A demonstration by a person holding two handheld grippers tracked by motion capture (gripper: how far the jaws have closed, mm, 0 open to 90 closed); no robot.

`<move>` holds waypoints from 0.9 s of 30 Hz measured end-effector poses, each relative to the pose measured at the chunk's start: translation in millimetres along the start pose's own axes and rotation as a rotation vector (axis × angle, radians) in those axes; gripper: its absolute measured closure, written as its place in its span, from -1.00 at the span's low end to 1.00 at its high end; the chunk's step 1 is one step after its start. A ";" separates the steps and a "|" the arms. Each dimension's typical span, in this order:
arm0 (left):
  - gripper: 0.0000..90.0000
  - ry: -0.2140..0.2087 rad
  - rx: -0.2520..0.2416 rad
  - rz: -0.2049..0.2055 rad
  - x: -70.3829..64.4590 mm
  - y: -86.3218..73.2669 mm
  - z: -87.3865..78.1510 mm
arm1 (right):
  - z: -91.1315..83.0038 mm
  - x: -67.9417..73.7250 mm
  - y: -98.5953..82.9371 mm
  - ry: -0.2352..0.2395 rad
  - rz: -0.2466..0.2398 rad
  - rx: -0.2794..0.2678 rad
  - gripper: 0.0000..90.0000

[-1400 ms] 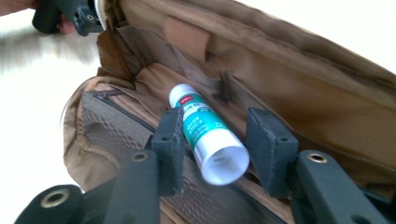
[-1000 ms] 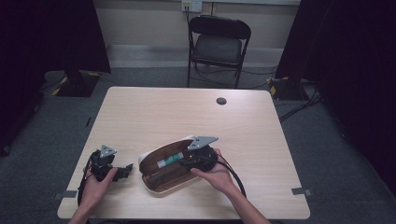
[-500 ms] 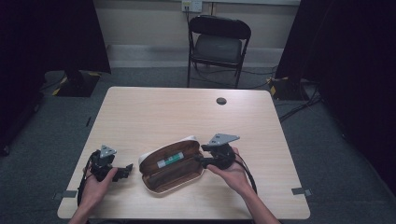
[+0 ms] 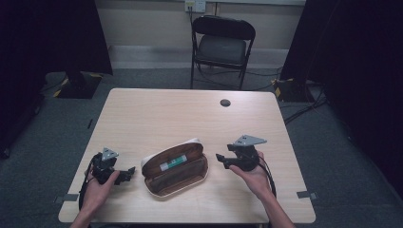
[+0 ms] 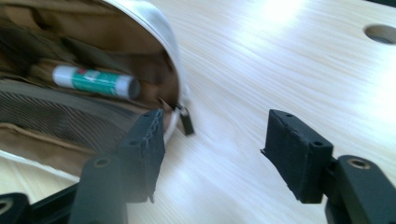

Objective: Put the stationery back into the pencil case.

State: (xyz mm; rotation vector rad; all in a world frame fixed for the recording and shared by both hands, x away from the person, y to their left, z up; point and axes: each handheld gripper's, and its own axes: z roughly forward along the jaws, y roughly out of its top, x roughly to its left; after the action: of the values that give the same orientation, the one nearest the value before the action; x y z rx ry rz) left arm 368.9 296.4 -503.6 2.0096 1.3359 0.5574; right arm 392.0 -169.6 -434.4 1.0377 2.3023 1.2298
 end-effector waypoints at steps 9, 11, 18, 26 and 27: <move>-1.00 -0.011 0.001 0.003 0.6 -0.4 -0.3 | -21.6 -22.9 -20.6 -0.075 0.068 0.005 -0.31; -1.00 -0.010 0.001 0.003 0.6 -0.4 -0.4 | -24.9 -28.5 -26.3 -0.089 0.080 0.015 -0.36; -1.00 -0.013 -0.001 0.002 0.6 -0.8 -0.4 | -39.3 -50.2 -51.0 -0.189 0.149 0.034 -0.54; -1.00 -0.012 -0.001 0.002 0.6 -0.8 -0.5 | -47.3 -75.0 -88.6 -0.239 0.232 0.116 -0.65; -1.00 -0.012 -0.001 0.002 0.6 -0.8 -0.5 | -47.0 -75.3 -92.7 -0.246 0.236 0.130 -0.64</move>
State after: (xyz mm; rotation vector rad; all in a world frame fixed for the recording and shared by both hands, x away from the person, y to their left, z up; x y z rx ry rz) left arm 368.2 297.3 -503.8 2.0107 1.3258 0.5459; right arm 374.5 -285.4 -487.0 1.4535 2.1385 0.9780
